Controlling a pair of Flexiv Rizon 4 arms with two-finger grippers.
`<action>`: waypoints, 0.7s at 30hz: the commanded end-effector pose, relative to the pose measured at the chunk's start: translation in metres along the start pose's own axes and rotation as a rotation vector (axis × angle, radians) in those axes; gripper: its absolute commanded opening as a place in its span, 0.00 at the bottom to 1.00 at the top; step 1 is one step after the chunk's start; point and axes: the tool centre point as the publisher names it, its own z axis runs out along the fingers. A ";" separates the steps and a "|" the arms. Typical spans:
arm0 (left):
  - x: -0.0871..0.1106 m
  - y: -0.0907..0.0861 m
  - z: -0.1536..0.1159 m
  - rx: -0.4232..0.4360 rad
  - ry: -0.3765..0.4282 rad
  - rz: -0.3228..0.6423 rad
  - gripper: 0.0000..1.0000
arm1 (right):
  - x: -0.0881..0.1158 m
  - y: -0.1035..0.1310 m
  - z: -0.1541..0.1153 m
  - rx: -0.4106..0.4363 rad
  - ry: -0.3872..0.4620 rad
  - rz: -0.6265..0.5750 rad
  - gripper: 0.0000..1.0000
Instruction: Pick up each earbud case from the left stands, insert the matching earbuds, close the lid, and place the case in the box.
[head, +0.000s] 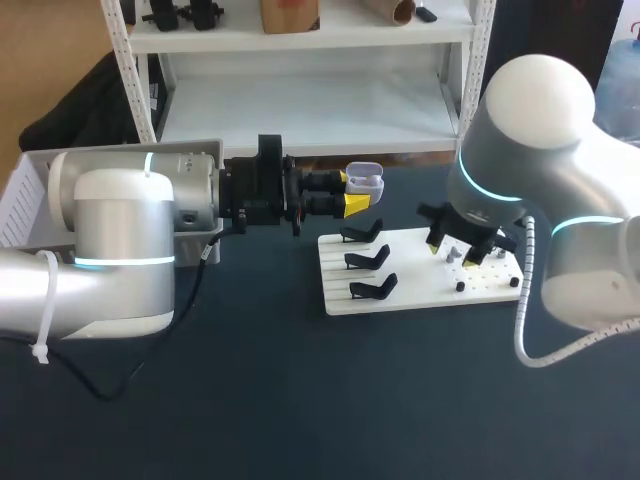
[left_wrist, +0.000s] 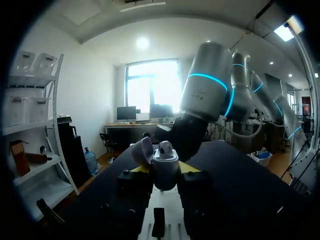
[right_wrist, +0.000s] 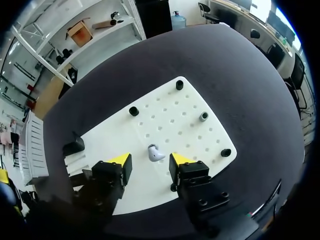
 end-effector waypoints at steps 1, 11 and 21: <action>0.000 0.000 0.000 -0.002 -0.002 0.001 0.00 | -0.001 0.001 0.002 0.004 0.000 -0.001 0.47; 0.000 0.000 0.000 -0.002 -0.002 0.001 0.00 | 0.000 -0.001 0.005 0.009 0.002 0.002 0.40; 0.000 0.000 0.000 -0.002 -0.002 0.001 0.00 | -0.002 -0.004 0.005 0.008 0.000 -0.009 0.39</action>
